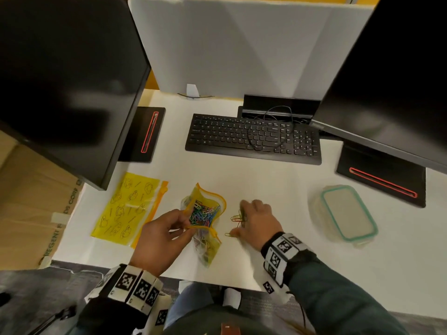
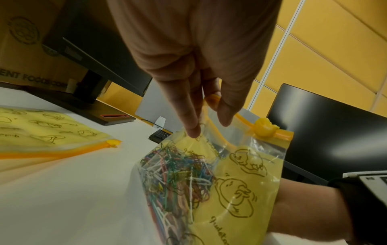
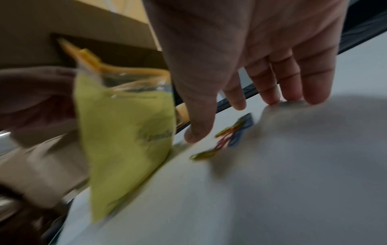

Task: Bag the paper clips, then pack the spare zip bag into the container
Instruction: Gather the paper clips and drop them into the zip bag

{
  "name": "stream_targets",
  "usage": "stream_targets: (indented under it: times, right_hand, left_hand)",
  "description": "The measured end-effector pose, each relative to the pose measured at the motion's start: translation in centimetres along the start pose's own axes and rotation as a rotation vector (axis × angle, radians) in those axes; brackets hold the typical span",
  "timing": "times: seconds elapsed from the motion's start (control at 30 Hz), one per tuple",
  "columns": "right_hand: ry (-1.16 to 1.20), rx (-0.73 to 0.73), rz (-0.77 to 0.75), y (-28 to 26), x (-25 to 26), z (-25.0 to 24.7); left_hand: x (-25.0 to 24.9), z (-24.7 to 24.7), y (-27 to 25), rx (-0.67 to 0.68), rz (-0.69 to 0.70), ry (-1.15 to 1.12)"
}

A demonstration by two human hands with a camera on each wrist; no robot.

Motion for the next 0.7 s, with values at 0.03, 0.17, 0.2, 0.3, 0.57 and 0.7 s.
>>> stream_targets:
  times: [0.03, 0.17, 0.2, 0.3, 0.57, 0.7]
  right_hand:
    - [-0.045, 0.051, -0.037, -0.2, 0.7, 0.8]
    - [-0.114, 0.009, -0.173, -0.1, 2.7, 2.1]
    - [-0.114, -0.013, -0.198, -0.1, 3.0, 2.2]
    - [-0.134, -0.012, -0.249, 0.1, 3.5, 2.4]
    - [-0.114, -0.047, -0.163, 0.5, 4.0, 1.3]
    - [-0.124, -0.032, -0.102, 1.1, 4.1, 0.8]
  left_hand:
    - [0.0, 0.0, 0.0, 0.003, 0.0, 0.003]
    - [0.0, 0.0, 0.1, 0.003, 0.013, 0.021]
    - [0.0, 0.1, 0.2, 0.004, 0.015, 0.023]
    - [0.2, 0.2, 0.3, 0.007, 0.014, 0.016]
    - [0.3, 0.5, 0.4, 0.028, 0.007, -0.049]
    - [0.4, 0.4, 0.4, 0.035, 0.011, -0.051]
Point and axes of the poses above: each hand's wrist, its own y-axis towards the middle knuckle, its own z-axis out of the palm, x = y × z, the point moved 5 cm from there along y, towards the middle knuckle, and after that the axes turned 1 degree about -x, right-handed, at the moved point
